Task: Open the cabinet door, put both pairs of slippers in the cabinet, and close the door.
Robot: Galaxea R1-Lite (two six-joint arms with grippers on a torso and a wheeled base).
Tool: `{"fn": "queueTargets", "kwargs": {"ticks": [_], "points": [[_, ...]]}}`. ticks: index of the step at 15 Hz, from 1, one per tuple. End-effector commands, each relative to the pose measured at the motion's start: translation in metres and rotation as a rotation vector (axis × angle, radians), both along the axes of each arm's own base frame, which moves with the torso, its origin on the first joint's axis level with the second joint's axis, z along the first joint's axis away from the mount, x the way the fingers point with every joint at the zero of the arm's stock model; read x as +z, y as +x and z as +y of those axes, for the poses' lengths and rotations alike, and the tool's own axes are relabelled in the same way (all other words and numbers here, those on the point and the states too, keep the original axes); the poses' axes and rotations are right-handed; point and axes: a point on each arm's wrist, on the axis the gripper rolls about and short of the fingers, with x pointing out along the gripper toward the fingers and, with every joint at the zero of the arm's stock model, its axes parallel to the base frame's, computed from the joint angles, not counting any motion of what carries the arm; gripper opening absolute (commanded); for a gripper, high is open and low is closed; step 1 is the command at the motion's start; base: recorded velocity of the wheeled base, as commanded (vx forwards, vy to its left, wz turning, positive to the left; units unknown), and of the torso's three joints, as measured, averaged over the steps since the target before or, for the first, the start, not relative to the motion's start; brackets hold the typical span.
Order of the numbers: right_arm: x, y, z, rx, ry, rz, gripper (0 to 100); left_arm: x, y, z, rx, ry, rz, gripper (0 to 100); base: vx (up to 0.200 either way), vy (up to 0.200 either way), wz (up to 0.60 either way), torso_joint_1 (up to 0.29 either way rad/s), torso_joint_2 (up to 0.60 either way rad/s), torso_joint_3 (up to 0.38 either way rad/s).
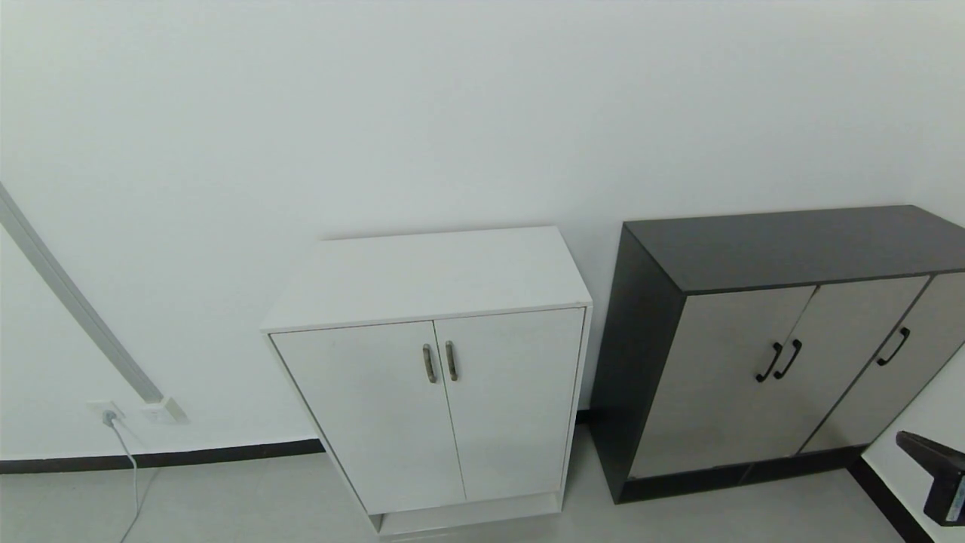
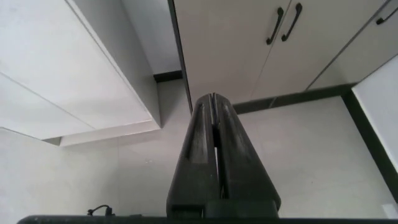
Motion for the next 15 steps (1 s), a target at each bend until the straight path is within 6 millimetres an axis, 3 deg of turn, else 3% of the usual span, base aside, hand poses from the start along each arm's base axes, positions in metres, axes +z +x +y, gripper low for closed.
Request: {"fn": "queueTargets", "kwargs": {"ticks": [1, 7, 15], "points": [[-0.001, -0.017, 0.001, 0.009, 0.006, -0.019, 0, 0.0, 0.0, 0.0, 0.001, 0.0, -0.002, 0, 0.0, 0.0, 0.0, 0.0, 0.0, 0.0], [-0.015, -0.057, 0.007, 0.113, 0.047, 0.109, 0, 0.001, 0.0, 0.0, 0.001, 0.0, -0.004, 0, 0.0, 0.0, 0.0, 0.0, 0.0, 0.0], [-0.033, -0.105, 0.013, 0.24, 0.049, 0.128, 0, 0.0, 0.0, 0.0, 0.001, 0.0, 0.0, 0, 0.0, 0.0, 0.0, 0.0, 0.0, 0.0]]}}
